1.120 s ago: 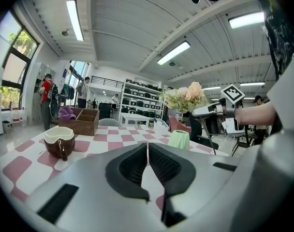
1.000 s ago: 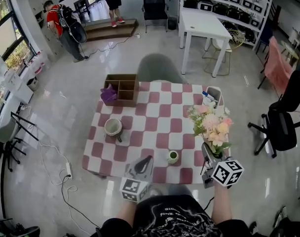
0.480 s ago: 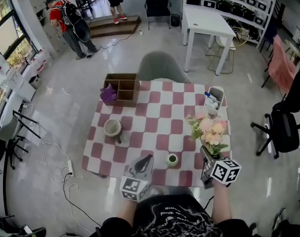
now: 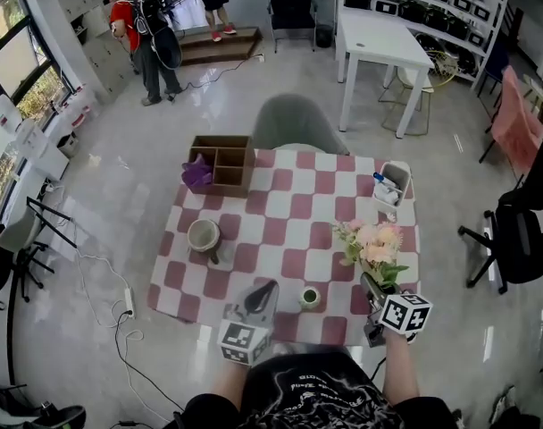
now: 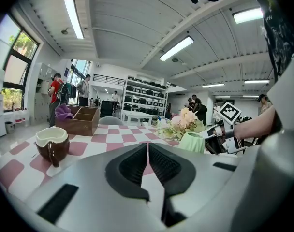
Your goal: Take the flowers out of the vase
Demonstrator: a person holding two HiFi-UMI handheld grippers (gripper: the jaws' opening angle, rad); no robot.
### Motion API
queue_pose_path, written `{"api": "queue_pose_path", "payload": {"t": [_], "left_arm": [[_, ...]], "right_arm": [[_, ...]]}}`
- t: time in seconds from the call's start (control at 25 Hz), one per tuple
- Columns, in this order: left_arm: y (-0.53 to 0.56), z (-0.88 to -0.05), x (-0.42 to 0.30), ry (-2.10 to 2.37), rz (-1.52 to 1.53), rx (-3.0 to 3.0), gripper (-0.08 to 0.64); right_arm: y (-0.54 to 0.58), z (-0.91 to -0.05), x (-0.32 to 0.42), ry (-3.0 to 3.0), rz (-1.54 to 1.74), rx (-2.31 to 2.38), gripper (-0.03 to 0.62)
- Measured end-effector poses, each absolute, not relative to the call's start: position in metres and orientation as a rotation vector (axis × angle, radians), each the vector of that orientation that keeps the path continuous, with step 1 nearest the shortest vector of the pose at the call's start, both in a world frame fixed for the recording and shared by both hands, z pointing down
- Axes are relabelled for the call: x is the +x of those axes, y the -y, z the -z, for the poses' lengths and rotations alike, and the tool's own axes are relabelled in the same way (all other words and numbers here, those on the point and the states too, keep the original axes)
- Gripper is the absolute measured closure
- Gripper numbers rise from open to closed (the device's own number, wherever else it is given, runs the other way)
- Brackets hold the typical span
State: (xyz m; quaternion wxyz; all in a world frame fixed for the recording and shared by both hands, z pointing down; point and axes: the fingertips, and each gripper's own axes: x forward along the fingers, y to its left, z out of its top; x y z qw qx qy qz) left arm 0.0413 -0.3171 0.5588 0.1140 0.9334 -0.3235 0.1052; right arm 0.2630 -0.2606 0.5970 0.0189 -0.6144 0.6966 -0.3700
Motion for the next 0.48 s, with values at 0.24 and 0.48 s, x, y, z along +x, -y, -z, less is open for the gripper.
{"api": "queue_pose_path", "payload": {"t": [0.24,0.48], "left_arm": [[0.319,-0.565,0.041,0.963,-0.312,2.731,0.540],[0.317,-0.566,0.042,0.968,-0.316,2.729,0.540]], "right_arm": [[0.261,-0.617,0.263,-2.174,1.234,-1.926,0.527],[0.259,-0.627,0.259,-2.161,1.286,-1.946,0.515]]}}
